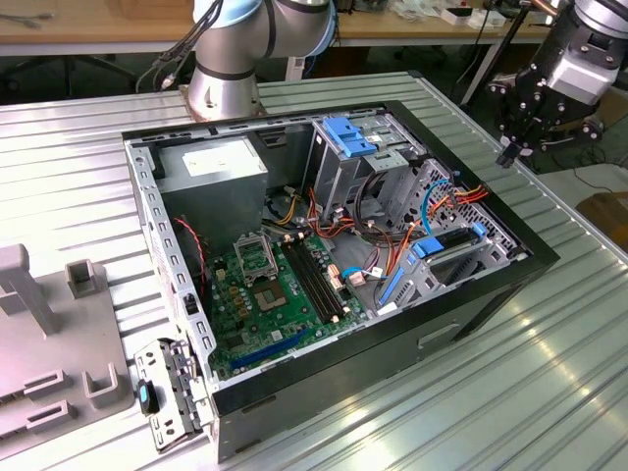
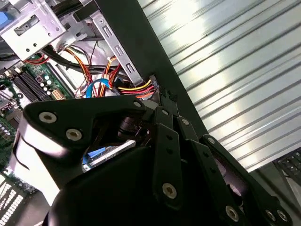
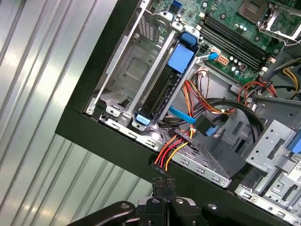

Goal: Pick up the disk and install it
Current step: 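Insert the first disk wire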

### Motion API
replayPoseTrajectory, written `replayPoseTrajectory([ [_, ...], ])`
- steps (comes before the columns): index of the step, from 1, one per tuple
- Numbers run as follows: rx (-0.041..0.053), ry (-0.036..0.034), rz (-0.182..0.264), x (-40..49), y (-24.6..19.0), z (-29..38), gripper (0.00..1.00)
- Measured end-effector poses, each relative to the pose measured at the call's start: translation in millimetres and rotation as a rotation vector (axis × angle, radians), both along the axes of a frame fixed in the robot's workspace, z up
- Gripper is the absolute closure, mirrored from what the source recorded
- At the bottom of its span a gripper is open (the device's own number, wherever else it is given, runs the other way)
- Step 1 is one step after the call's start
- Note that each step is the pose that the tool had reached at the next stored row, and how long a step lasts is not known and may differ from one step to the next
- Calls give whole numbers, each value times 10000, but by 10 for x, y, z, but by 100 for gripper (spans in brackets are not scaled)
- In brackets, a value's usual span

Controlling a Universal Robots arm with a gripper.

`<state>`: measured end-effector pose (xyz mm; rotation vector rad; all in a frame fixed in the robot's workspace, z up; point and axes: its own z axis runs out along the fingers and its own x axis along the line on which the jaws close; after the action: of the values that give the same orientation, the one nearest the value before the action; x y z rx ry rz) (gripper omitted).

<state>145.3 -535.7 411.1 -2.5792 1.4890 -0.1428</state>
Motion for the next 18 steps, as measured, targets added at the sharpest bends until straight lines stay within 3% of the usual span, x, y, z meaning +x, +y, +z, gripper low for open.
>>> replayPoseTrajectory([
  [5, 0, 0, 378, 0, -1, 0, 89],
  [18, 0, -1, 2128, 20, -2, 0, 89],
])
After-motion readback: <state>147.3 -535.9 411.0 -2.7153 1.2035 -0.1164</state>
